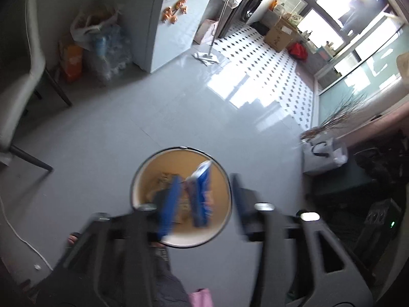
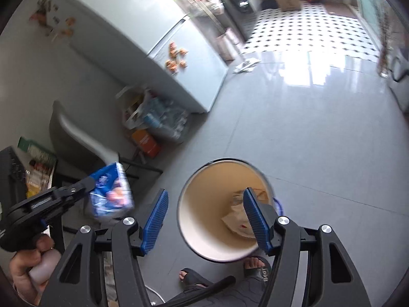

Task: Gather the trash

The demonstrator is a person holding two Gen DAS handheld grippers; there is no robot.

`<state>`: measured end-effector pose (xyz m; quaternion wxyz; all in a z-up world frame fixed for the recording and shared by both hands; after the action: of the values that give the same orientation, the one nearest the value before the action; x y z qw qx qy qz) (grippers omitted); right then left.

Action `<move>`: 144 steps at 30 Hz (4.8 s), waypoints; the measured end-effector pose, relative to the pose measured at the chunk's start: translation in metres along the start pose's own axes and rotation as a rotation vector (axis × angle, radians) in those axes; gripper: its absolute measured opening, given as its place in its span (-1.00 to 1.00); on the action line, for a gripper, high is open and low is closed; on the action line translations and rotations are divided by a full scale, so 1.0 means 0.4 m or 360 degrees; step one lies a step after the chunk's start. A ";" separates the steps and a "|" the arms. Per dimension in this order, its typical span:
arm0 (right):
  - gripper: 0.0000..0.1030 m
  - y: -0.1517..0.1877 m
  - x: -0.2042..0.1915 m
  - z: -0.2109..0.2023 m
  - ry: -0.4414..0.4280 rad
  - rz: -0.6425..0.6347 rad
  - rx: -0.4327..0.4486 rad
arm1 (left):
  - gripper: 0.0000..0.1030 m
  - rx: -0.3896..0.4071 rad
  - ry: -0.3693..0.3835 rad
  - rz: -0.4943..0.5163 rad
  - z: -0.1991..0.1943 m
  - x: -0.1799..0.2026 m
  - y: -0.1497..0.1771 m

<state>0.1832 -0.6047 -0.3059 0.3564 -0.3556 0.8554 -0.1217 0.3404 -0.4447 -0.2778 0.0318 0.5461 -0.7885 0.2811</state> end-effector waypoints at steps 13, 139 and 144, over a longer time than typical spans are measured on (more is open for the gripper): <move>0.53 0.020 -0.019 -0.108 -0.0002 -0.0040 0.0034 | 0.88 0.0326 -0.0092 0.0002 -0.311 -0.047 0.007; 0.85 0.467 -0.829 -0.831 -0.0486 -0.1069 0.0267 | 0.89 0.1309 -0.0640 -0.0447 -1.433 -0.410 0.711; 0.85 0.469 -0.821 -0.831 -0.0483 -0.1066 0.0267 | 0.89 0.1302 -0.0637 -0.0436 -1.427 -0.402 0.711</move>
<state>0.0158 -0.2567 0.0173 0.4474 -0.5992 0.6162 -0.2471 0.0082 0.0338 0.0280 -0.3018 0.6561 -0.5244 0.4511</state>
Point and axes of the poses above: each gripper's, at about its wrist camera, not at the fingertips, and z roughly the way its jaws point, x to its right, y to its underside, the point moved 7 cm from there along z, roughly the way its jaws point, and after that the axes turned 3 degrees about x, right-handed, at the moved point
